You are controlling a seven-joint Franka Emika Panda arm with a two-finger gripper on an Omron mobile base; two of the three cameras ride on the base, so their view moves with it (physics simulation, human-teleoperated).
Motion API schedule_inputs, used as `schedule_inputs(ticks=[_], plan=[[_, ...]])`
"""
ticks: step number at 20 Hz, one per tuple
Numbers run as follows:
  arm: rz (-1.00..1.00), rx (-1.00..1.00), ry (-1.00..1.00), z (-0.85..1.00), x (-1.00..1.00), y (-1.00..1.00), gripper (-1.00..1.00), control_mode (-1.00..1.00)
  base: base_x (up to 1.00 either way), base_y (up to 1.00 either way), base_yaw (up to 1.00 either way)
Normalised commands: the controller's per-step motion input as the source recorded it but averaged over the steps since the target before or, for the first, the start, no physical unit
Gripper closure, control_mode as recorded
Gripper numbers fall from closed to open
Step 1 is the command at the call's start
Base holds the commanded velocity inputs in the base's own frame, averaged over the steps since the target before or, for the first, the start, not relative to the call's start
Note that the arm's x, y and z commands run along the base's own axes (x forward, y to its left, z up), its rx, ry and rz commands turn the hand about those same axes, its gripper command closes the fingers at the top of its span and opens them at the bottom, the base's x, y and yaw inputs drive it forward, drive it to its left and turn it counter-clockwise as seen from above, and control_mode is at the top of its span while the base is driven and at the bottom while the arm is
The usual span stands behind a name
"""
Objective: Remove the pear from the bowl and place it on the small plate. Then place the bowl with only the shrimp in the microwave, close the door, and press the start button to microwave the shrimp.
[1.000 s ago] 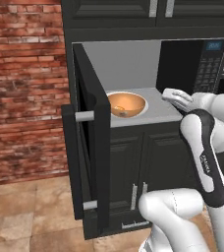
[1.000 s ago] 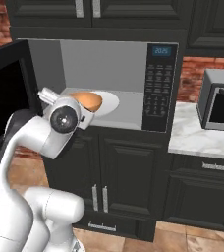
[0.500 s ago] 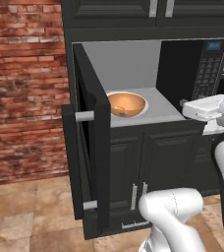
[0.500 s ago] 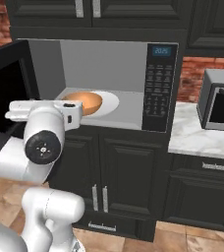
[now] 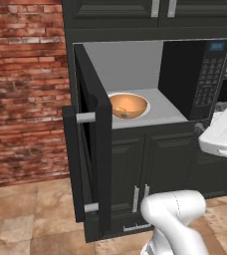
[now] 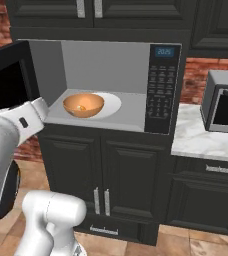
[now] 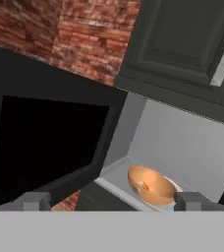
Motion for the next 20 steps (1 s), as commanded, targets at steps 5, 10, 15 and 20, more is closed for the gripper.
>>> schedule_inputs(ticks=[5,10,15,20], plan=[[0.04,-0.36,-0.28,0.0,-0.98,0.87,-1.0,-1.0,0.0,0.0,0.0],[0.08,-0.32,-0.31,-0.1,-0.75,1.0,-1.0,-1.0,0.0,0.0,0.0],[0.01,-0.2,-0.19,-0.34,-0.43,1.0,-1.0,-1.0,0.0,0.0,0.0],[0.0,-0.24,0.01,-0.58,-0.06,1.0,-1.0,-1.0,0.0,0.0,0.0]])
